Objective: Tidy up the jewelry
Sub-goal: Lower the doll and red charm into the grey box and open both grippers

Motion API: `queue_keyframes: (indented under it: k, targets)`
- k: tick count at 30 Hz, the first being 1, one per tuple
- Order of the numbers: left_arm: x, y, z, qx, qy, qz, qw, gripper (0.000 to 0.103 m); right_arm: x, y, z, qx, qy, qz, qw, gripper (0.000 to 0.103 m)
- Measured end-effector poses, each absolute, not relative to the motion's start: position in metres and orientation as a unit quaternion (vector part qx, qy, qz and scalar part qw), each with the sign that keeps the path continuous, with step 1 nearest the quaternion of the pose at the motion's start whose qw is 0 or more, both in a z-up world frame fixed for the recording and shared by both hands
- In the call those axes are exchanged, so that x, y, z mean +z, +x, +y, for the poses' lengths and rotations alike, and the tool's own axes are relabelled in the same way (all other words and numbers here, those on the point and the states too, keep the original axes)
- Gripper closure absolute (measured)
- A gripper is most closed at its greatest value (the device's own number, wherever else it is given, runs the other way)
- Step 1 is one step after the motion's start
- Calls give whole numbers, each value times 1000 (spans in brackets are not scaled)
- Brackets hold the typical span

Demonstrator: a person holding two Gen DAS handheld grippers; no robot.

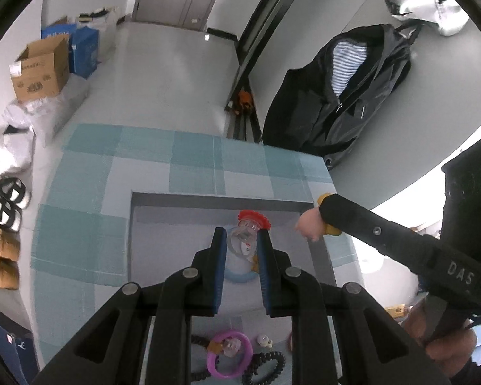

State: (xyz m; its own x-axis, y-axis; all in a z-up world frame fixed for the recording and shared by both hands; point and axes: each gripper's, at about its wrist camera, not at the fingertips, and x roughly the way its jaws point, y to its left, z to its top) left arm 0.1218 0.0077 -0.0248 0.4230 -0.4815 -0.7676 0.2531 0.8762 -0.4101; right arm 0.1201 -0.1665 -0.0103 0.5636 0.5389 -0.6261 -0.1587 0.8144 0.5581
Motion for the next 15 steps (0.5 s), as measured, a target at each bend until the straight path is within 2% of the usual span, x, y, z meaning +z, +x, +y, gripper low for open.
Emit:
queue_keyframes:
  k: [7,12,13,15]
  targets:
    - [-32,132,8,-215,-132,494,832,89,-29,130,-158,190,210,450,847,81]
    - [-31,137,8,-210,-139,496,831,87,-32,130,-157,181,201,450,851,77]
    - [-29,136,7,-210,-134,495,832,85,-30,129,-159,176,198,448,854,77]
    - [-27,134,6,-216,-128,491,834,70,-27,125,-164,172,199,439,859,66]
